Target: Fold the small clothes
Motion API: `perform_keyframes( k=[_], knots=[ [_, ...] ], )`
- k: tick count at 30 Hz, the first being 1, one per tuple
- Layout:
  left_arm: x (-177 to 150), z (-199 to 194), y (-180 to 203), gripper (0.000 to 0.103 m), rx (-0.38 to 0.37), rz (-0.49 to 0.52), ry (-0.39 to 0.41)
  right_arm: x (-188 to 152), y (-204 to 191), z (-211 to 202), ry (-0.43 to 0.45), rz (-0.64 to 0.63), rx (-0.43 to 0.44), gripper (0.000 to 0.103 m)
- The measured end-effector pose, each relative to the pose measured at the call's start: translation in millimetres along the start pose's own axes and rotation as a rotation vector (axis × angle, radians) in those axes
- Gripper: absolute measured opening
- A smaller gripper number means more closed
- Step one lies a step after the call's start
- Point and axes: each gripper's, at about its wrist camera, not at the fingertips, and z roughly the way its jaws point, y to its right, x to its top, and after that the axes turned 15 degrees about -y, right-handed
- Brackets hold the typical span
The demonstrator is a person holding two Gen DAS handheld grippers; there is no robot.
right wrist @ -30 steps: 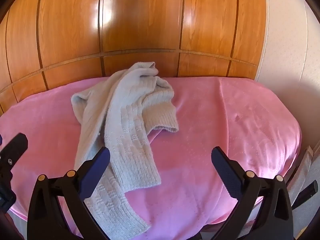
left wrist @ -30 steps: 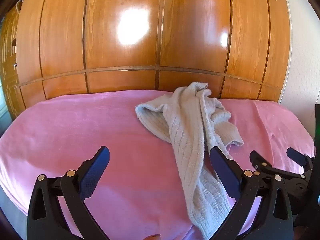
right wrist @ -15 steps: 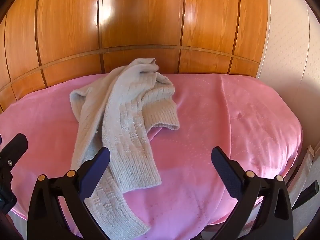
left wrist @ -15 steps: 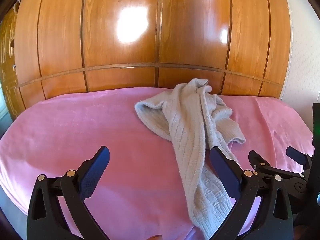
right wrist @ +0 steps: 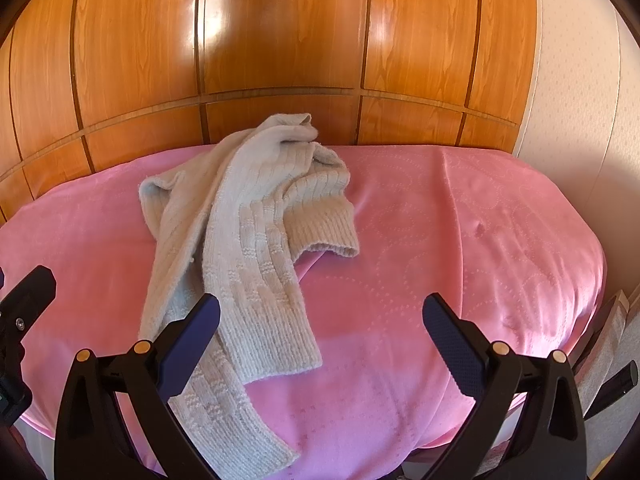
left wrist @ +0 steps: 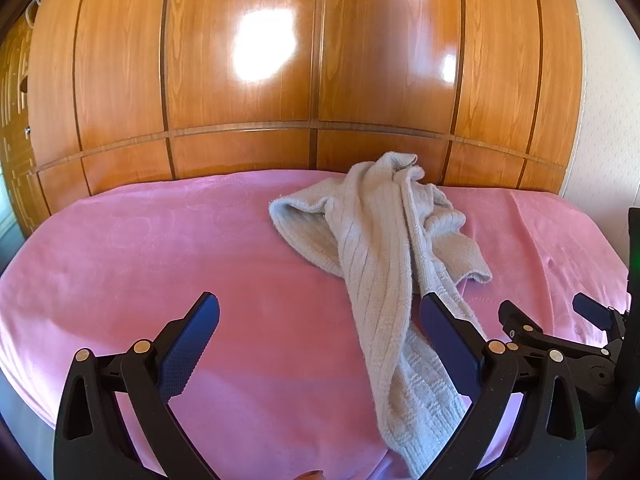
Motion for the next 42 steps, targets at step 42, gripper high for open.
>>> perform_keyframes(
  k=[42],
  knots=[
    [7, 25, 14, 0.099, 0.04, 0.065, -0.117, 5, 23, 25, -0.055, 0.063, 0.047, 0.101]
  ],
)
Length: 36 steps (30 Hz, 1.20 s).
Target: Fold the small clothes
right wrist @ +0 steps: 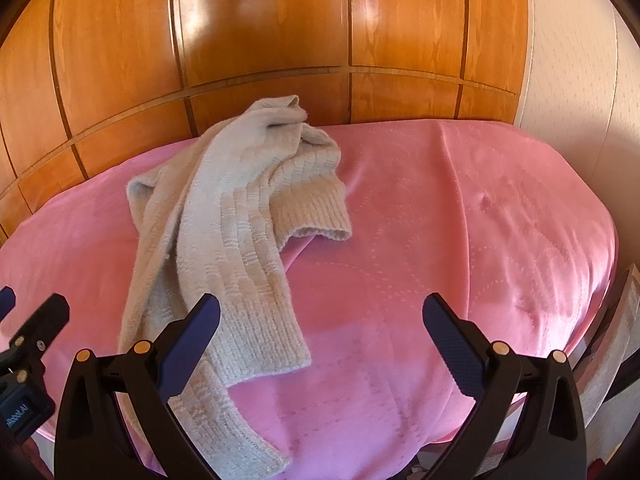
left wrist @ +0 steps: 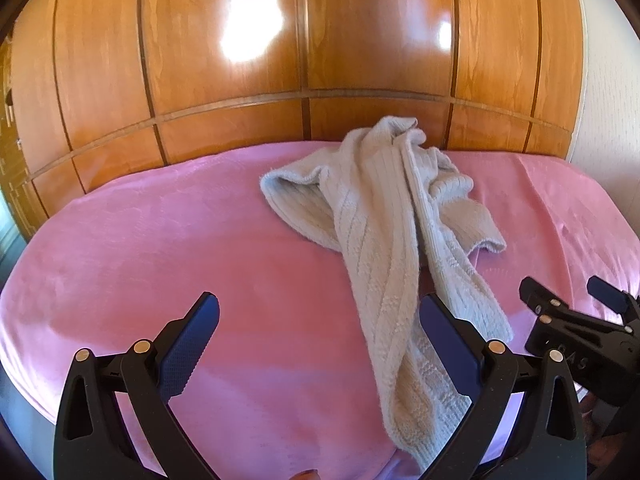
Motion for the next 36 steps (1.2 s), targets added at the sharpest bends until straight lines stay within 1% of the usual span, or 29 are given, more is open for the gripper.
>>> perform_keyframes(
  k=[5, 8, 9, 11, 12, 14, 15, 16, 17, 18, 19, 20, 22, 25, 26, 27, 28, 29, 30, 31, 32, 34, 36],
  knots=[
    [7, 20, 7, 0.099, -0.023, 0.045, -0.071, 5, 9, 6, -0.019, 0.018, 0.026, 0.101],
    [7, 38, 11, 0.099, -0.064, 0.08, -0.147, 9, 16, 10, -0.031, 0.026, 0.052, 0.101],
    [7, 42, 13, 0.096, -0.073, 0.093, -0.161, 10, 18, 11, -0.032, 0.027, 0.062, 0.101],
    [6, 50, 18, 0.086, -0.104, 0.137, -0.187, 14, 20, 11, -0.031, 0.026, 0.083, 0.101],
    [6, 54, 20, 0.079, -0.119, 0.162, -0.204, 16, 21, 12, -0.03, 0.025, 0.098, 0.101],
    [3, 62, 25, 0.073, -0.149, 0.198, -0.232, 21, 19, 13, -0.031, 0.014, 0.126, 0.101],
    [2, 67, 27, 0.059, -0.158, 0.212, -0.247, 25, 17, 14, -0.031, 0.001, 0.145, 0.101],
    [0, 72, 27, 0.042, -0.16, 0.218, -0.262, 27, 14, 15, -0.032, -0.012, 0.162, 0.1],
    [-2, 78, 26, 0.034, -0.181, 0.218, -0.288, 32, 9, 17, -0.036, -0.034, 0.191, 0.098],
    [-3, 83, 24, 0.021, -0.21, 0.208, -0.304, 34, 5, 19, -0.04, -0.05, 0.21, 0.092],
    [-4, 85, 21, 0.017, -0.231, 0.193, -0.31, 38, 0, 22, -0.047, -0.068, 0.235, 0.086],
    [-6, 85, 17, 0.014, -0.25, 0.178, -0.304, 41, -4, 26, -0.058, -0.085, 0.26, 0.084],
    [-6, 79, 6, 0.011, -0.291, 0.152, -0.278, 46, -17, 37, -0.094, -0.131, 0.308, 0.076],
    [-2, 66, -16, 0.01, -0.348, 0.093, -0.227, 49, -37, 57, -0.155, -0.214, 0.349, 0.069],
    [1, 63, -25, 0.01, -0.365, 0.067, -0.214, 48, -45, 63, -0.168, -0.244, 0.354, 0.068],
    [5, 59, -37, 0.009, -0.381, 0.033, -0.198, 47, -56, 72, -0.179, -0.281, 0.332, 0.065],
    [9, 57, -46, 0.009, -0.386, 0.009, -0.185, 46, -64, 80, -0.19, -0.311, 0.299, 0.052],
    [16, 53, -59, 0.009, -0.392, -0.022, -0.166, 47, -70, 88, -0.206, -0.337, 0.267, 0.042],
    [22, 49, -70, 0.009, -0.394, -0.049, -0.149, 48, -76, 95, -0.217, -0.365, 0.243, 0.02],
    [26, 46, -78, 0.008, -0.393, -0.068, -0.133, 50, -77, 96, -0.211, -0.378, 0.225, 0.007],
    [33, 43, -87, 0.008, -0.39, -0.091, -0.111, 53, -74, 93, -0.193, -0.383, 0.213, 0.007],
    [48, 36, -111, 0.008, -0.362, -0.141, -0.056, 67, -59, 77, -0.13, -0.363, 0.207, 0.006],
    [67, 32, -135, 0.008, -0.334, -0.181, -0.018, 86, -32, 61, -0.066, -0.318, 0.172, 0.006]
  ],
)
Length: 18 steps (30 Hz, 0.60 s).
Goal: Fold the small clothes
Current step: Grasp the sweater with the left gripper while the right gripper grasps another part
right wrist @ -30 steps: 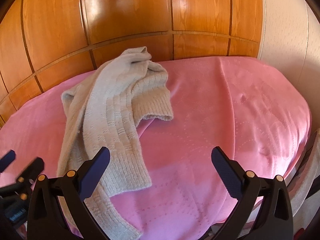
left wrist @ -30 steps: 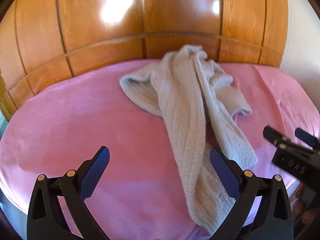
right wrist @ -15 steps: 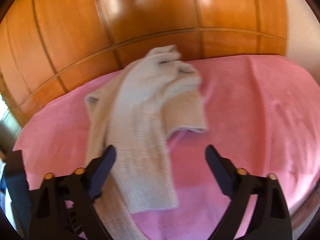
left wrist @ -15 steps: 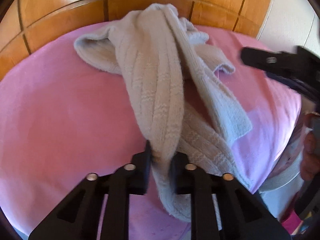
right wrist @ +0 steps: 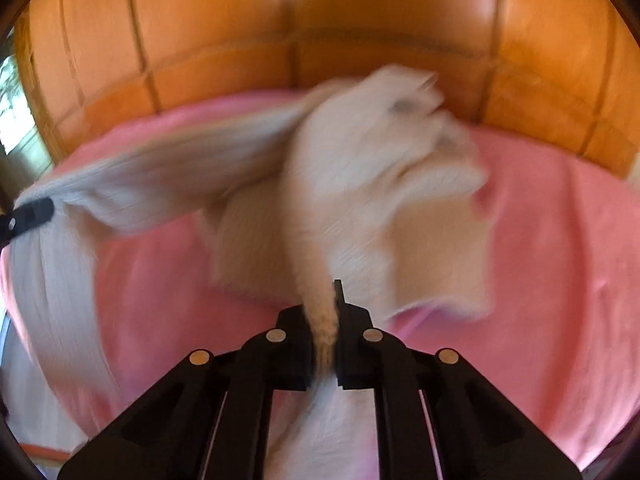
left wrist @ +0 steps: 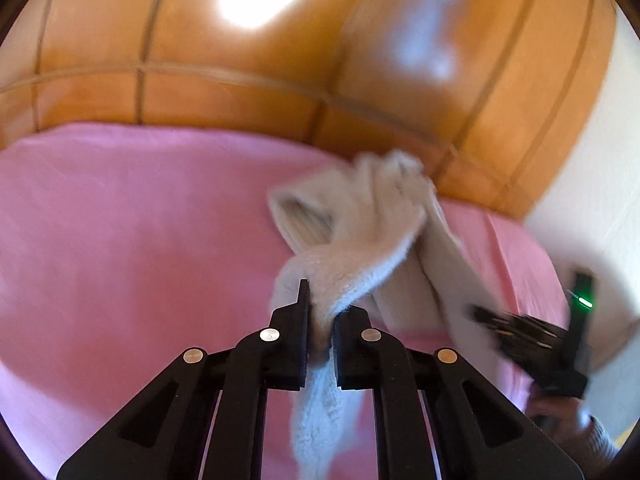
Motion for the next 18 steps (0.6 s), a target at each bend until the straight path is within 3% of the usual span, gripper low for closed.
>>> perform_keyframes(
  k=[6, 11, 12, 14, 15, 16, 18],
  knots=[
    [84, -4, -36, 0.008, 0.16, -0.031, 0.077, 42, 124, -34, 0.075, 0.208, -0.185, 0.006],
    [174, 14, -74, 0.008, 0.314, -0.12, 0.088, 82, 230, -21, 0.034, 0.449, -0.215, 0.006],
    [186, 19, -79, 0.008, 0.351, -0.141, 0.092, 89, 248, -15, 0.016, 0.489, -0.233, 0.009],
    [208, 30, -92, 0.011, 0.39, -0.193, 0.079, 97, 266, -8, 0.018, 0.535, -0.279, 0.032],
    [216, 35, -99, 0.021, 0.415, -0.221, 0.076, 99, 270, -8, 0.033, 0.543, -0.292, 0.058],
    [218, 36, -102, 0.042, 0.434, -0.241, 0.085, 98, 270, -11, 0.056, 0.55, -0.304, 0.065],
    [214, 32, -105, 0.071, 0.442, -0.256, 0.13, 93, 262, -15, 0.082, 0.544, -0.302, 0.067]
  ],
)
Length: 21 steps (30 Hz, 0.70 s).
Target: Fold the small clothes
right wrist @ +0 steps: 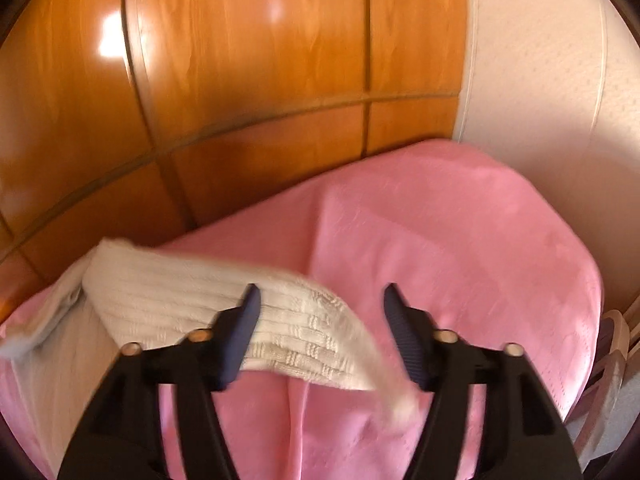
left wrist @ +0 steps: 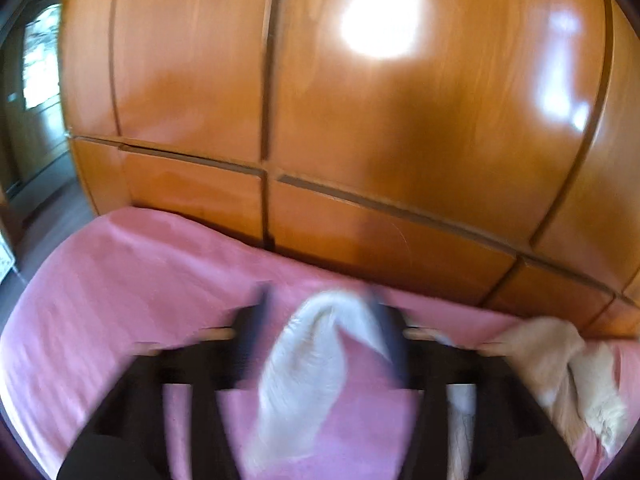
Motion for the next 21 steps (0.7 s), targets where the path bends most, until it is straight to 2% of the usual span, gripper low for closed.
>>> perform_keyframes(
  k=[2, 4, 5, 7, 9, 12, 14, 15, 18, 20, 21],
  knots=[
    [-14, -2, -4, 0.072, -0.054, 0.002, 0.01, -20, -13, -6, -0.001, -0.04, 0.064, 0.07],
    [-40, 5, -4, 0.07, -0.17, 0.013, -0.064, -49, -16, -10, -0.053, -0.098, 0.171, 0.071],
    [-55, 10, -5, 0.068, -0.238, 0.007, -0.099, -65, -26, -5, -0.107, -0.134, 0.25, 0.071],
    [-95, 26, 0, 0.059, -0.367, 0.008, -0.211, -91, -47, 3, -0.188, -0.179, 0.351, 0.07],
    [-135, 45, 11, 0.059, -0.471, 0.015, -0.319, -119, -73, 18, -0.277, -0.211, 0.46, 0.068],
    [-173, 62, 29, 0.059, -0.554, 0.008, -0.403, -145, -108, 37, -0.36, -0.227, 0.537, 0.065],
    [-188, 72, 42, 0.059, -0.605, -0.013, -0.444, -154, -124, 45, -0.404, -0.229, 0.565, 0.056],
    [-190, 78, 45, 0.059, -0.605, -0.019, -0.45, -159, -133, 49, -0.422, -0.236, 0.57, 0.045],
    [-200, 88, 62, 0.058, -0.647, -0.041, -0.473, -162, -147, 50, -0.405, -0.271, 0.524, 0.025],
    [-204, 88, 76, 0.027, -0.652, -0.023, -0.48, -160, -148, 45, -0.392, -0.279, 0.514, 0.012],
    [-202, 88, 81, 0.006, -0.636, -0.006, -0.485, -157, -146, 42, -0.382, -0.291, 0.518, 0.009]
  ],
)
